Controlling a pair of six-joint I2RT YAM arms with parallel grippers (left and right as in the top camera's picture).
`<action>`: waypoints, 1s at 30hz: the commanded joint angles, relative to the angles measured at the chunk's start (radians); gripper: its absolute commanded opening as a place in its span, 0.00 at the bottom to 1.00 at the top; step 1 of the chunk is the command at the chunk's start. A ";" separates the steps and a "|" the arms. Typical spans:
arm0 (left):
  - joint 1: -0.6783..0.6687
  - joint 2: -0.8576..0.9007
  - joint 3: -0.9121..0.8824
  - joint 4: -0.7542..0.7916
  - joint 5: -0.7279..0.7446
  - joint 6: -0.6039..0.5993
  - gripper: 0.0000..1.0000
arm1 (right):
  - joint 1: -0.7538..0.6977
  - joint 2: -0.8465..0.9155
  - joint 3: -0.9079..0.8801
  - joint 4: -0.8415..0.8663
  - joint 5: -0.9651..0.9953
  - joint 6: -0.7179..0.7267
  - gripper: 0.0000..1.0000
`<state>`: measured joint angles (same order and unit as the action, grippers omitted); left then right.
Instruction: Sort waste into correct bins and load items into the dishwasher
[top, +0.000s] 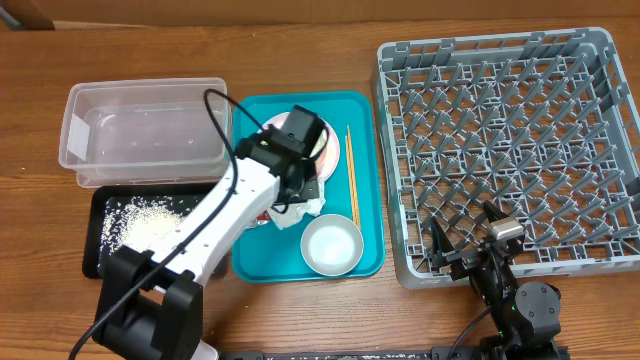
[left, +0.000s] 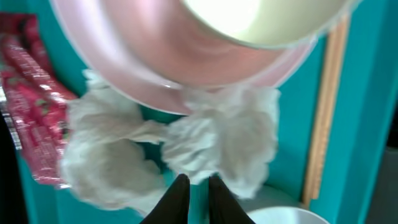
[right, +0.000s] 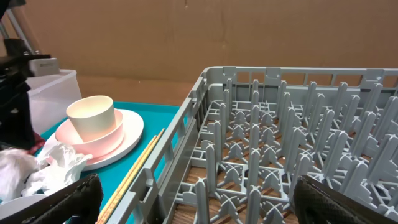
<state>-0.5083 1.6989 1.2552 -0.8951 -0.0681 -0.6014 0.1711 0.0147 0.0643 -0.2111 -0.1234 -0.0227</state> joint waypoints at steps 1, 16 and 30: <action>-0.041 0.005 0.009 0.026 0.008 0.015 0.14 | 0.003 -0.012 0.000 0.002 -0.001 -0.001 1.00; -0.056 0.015 0.008 0.090 -0.050 0.023 0.41 | 0.003 -0.012 0.000 0.002 -0.001 -0.001 1.00; -0.057 0.053 0.027 0.069 -0.054 0.049 0.04 | 0.003 -0.012 0.000 0.002 -0.001 -0.001 1.00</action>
<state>-0.5571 1.7676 1.2564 -0.8040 -0.1013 -0.5728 0.1711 0.0147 0.0643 -0.2111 -0.1234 -0.0223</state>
